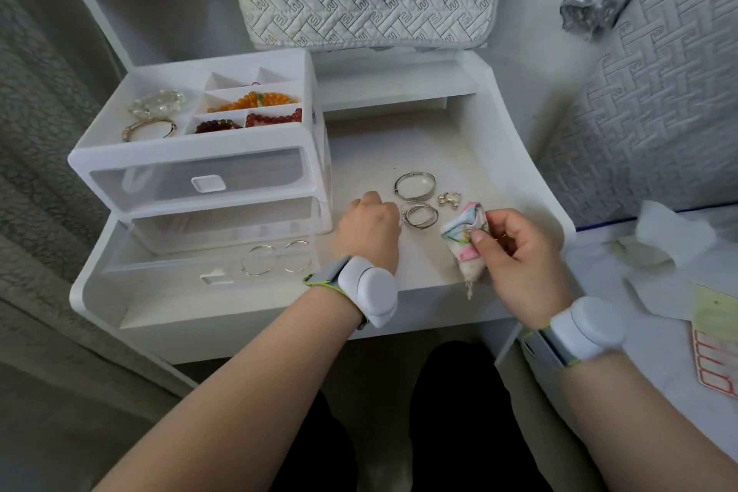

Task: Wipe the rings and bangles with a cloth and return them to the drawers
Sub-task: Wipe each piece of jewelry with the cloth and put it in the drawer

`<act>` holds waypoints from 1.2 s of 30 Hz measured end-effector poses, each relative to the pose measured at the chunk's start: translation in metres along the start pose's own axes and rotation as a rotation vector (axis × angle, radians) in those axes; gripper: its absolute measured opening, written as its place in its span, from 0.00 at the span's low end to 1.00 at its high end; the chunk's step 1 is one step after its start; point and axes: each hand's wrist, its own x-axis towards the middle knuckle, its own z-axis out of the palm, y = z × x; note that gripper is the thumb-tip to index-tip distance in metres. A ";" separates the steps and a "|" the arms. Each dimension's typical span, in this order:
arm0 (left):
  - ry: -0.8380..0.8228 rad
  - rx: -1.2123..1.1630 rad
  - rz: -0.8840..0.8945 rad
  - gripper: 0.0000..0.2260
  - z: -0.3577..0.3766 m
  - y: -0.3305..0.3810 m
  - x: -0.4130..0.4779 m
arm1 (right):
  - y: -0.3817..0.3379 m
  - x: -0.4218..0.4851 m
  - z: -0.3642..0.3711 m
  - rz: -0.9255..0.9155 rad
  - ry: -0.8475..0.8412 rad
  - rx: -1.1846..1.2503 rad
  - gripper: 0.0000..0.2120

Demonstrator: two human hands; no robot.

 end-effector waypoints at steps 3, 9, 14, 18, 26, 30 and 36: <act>0.190 -0.181 0.037 0.06 -0.010 0.000 -0.007 | 0.000 0.002 -0.002 -0.015 0.009 -0.005 0.06; 0.141 -1.034 -0.039 0.08 -0.029 0.008 -0.022 | -0.009 0.010 0.001 -0.050 0.054 0.072 0.10; 0.027 -1.366 -0.043 0.08 -0.032 0.007 -0.026 | -0.013 0.013 0.006 0.030 0.018 0.319 0.08; -0.030 -1.390 -0.003 0.08 -0.033 0.007 -0.029 | -0.023 0.012 0.010 0.109 -0.077 0.536 0.09; 0.024 -1.246 0.054 0.08 -0.034 0.004 -0.032 | -0.023 0.008 0.011 0.083 -0.306 0.580 0.15; 0.068 -1.160 0.082 0.07 -0.035 0.005 -0.035 | -0.025 0.007 0.011 0.006 -0.355 0.547 0.25; 0.306 -0.668 0.119 0.04 -0.030 0.005 -0.040 | -0.031 -0.002 0.022 -0.053 -0.315 0.376 0.20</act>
